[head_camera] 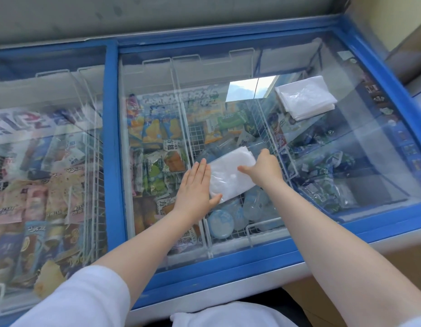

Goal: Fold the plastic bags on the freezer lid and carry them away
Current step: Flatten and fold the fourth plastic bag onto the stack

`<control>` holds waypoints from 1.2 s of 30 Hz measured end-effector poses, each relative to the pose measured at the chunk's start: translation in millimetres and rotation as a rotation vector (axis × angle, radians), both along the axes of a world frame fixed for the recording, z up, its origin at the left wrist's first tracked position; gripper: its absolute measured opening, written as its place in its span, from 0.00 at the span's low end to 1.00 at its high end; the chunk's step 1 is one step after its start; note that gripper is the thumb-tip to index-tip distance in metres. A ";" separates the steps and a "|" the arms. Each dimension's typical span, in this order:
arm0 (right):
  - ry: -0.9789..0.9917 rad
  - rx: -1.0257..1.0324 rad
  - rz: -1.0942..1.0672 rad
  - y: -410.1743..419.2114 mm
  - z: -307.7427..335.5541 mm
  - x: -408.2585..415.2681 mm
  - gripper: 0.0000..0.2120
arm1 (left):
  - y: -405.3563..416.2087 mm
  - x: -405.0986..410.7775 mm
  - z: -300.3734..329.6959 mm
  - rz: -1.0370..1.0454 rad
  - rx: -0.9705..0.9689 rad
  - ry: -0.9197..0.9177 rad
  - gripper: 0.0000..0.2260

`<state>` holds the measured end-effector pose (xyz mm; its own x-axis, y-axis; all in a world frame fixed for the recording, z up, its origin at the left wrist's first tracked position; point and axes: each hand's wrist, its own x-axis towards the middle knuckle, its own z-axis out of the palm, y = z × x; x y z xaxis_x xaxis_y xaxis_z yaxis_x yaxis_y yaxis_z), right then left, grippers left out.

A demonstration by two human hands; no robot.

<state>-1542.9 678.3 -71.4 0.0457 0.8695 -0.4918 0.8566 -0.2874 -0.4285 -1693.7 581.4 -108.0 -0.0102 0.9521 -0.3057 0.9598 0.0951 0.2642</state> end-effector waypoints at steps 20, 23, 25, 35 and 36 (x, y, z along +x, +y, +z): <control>0.884 0.198 -0.136 154.5 47.0 123.2 0.09 | 183.4 115.2 63.8 0.803 0.239 -1.133 0.02; 0.584 0.343 -0.162 205.6 30.1 146.6 0.08 | 233.8 144.4 59.7 0.675 0.294 -0.821 0.07; 0.429 0.371 -0.109 232.7 18.4 158.5 0.09 | 259.0 159.3 48.5 0.632 0.301 -0.681 0.09; -0.037 0.391 0.109 268.3 -23.2 176.0 0.20 | 276.4 180.4 14.6 0.191 0.194 0.007 0.29; -0.088 0.438 0.129 266.1 -22.6 176.2 0.25 | 276.5 177.9 11.6 0.177 0.162 0.021 0.29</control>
<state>-1366.7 944.4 -94.0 -0.0517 0.9958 -0.0760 0.9121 0.0161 -0.4096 -1515.8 858.0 -96.4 -0.1863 0.9715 -0.1469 0.9374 0.2205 0.2695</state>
